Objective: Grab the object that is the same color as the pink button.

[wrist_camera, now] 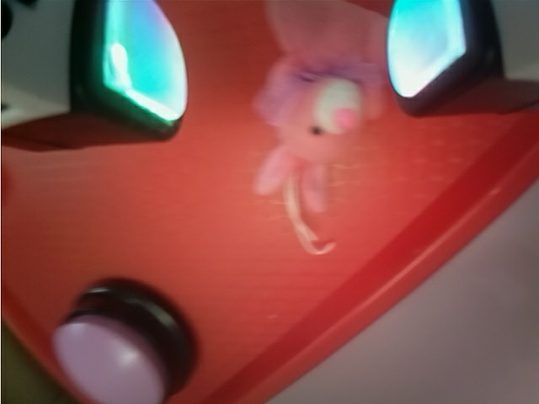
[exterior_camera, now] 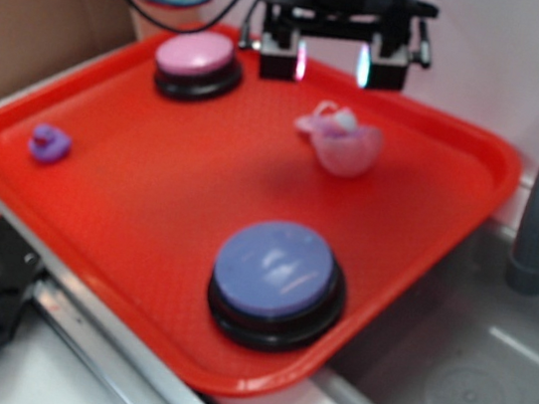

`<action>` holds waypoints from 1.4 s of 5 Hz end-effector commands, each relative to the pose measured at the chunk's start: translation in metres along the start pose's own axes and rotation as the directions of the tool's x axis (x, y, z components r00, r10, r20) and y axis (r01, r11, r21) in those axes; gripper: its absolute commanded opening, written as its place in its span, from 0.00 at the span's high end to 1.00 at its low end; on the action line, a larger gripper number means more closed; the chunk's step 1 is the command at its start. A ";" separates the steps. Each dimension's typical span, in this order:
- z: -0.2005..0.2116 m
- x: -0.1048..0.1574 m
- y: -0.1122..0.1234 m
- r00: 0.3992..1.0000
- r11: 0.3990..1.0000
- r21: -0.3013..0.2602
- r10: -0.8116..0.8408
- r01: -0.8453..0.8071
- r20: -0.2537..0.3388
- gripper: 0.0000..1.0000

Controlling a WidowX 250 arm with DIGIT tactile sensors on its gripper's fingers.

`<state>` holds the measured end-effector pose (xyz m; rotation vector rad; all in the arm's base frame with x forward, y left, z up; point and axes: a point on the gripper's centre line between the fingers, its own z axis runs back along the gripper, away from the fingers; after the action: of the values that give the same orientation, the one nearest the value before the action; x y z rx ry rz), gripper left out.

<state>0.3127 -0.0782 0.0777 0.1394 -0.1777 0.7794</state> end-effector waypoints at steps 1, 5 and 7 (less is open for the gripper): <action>-0.029 0.007 0.000 0.996 0.991 -0.133 -0.014 0.001 -0.092 0.00; -0.023 0.002 0.021 0.965 0.944 -0.234 -0.255 0.233 -0.066 1.00; 0.075 0.016 0.072 0.831 0.814 -0.185 -0.555 0.551 0.035 1.00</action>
<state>0.2534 -0.0425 0.1361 0.0152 -0.1084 0.1634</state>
